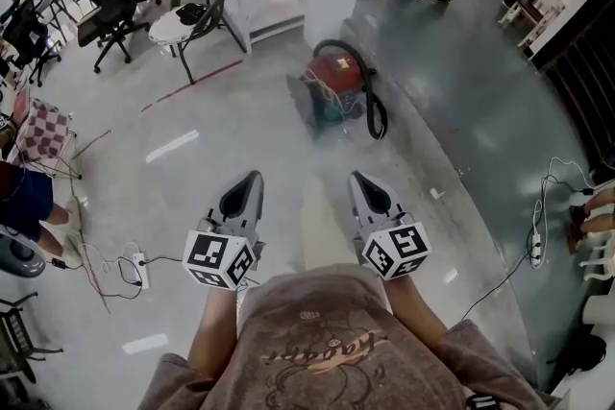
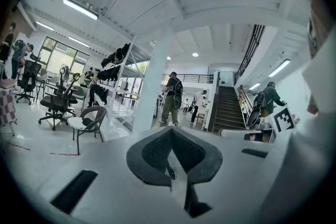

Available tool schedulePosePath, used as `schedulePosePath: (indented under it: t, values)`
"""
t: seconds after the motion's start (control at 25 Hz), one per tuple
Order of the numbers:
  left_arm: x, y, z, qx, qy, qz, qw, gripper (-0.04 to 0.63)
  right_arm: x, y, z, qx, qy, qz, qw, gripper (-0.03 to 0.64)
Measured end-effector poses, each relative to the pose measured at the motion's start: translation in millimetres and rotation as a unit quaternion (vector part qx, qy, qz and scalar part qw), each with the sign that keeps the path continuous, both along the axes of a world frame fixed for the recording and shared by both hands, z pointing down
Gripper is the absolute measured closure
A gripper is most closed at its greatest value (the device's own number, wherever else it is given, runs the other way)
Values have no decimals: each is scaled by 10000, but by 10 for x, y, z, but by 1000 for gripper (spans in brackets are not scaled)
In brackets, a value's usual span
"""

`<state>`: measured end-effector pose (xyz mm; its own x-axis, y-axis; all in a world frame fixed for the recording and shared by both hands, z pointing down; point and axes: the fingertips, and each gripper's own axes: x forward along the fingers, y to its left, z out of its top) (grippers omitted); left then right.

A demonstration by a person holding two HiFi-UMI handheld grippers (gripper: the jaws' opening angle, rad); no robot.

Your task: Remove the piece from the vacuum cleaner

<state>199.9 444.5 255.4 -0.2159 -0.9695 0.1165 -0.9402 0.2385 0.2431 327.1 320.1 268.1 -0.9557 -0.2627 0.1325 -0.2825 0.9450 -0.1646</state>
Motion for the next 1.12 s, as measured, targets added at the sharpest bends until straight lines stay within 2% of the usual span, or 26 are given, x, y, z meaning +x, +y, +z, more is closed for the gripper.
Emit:
schedulePosePath:
  t: [0.4,1.12]
  values:
    - [-529,-518,141,-66,60,13,10000,592,-562,-492,122,-66,34,-1,10000,617]
    - [-1980,-2272,-52,-67,92,-268,9996,592,-2050,-2294,-27,-64,106,-327,9994,617]
